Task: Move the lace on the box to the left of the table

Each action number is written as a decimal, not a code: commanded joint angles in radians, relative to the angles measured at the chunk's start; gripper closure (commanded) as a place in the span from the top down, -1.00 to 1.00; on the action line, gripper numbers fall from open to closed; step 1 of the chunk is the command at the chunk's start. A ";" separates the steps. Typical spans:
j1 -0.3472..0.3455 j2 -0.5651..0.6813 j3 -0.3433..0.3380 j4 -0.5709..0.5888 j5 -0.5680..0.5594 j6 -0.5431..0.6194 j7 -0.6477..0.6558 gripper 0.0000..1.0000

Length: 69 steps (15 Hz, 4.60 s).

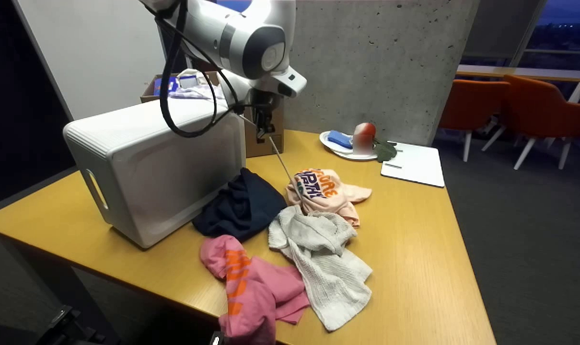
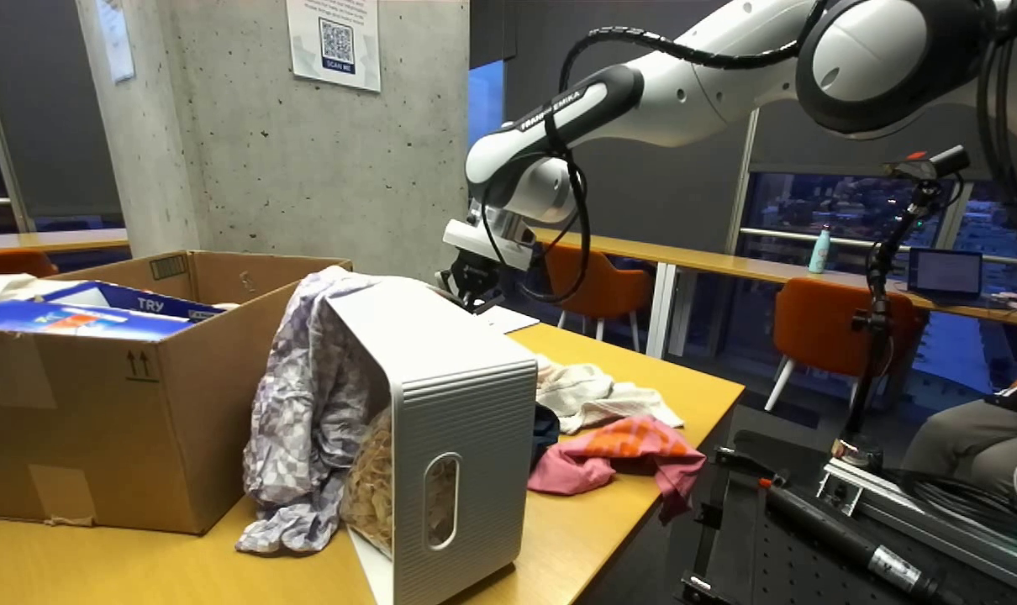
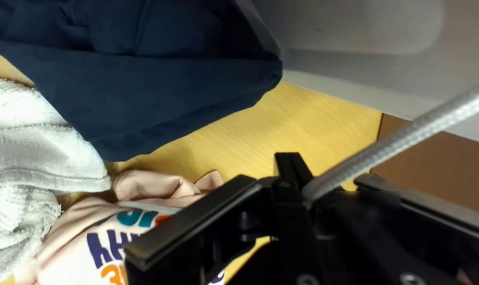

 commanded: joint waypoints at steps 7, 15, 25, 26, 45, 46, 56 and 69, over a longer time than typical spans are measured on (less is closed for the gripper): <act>0.104 -0.208 -0.145 -0.043 -0.186 -0.136 0.111 -0.99; 0.105 -0.228 -0.183 0.123 -0.337 -0.313 0.187 -0.99; 0.082 -0.172 -0.270 0.417 -0.429 -0.552 0.200 -0.99; 0.079 -0.169 -0.283 0.431 -0.439 -0.568 0.203 -0.99; -0.163 -0.150 -0.501 0.419 -0.483 -0.657 0.198 -0.99; -0.162 -0.143 -0.502 0.416 -0.485 -0.657 0.200 -0.99; -0.115 -0.088 -0.500 0.405 -0.481 -0.655 0.214 -0.99; -0.070 0.140 -0.352 0.293 -0.416 -0.427 0.221 -0.99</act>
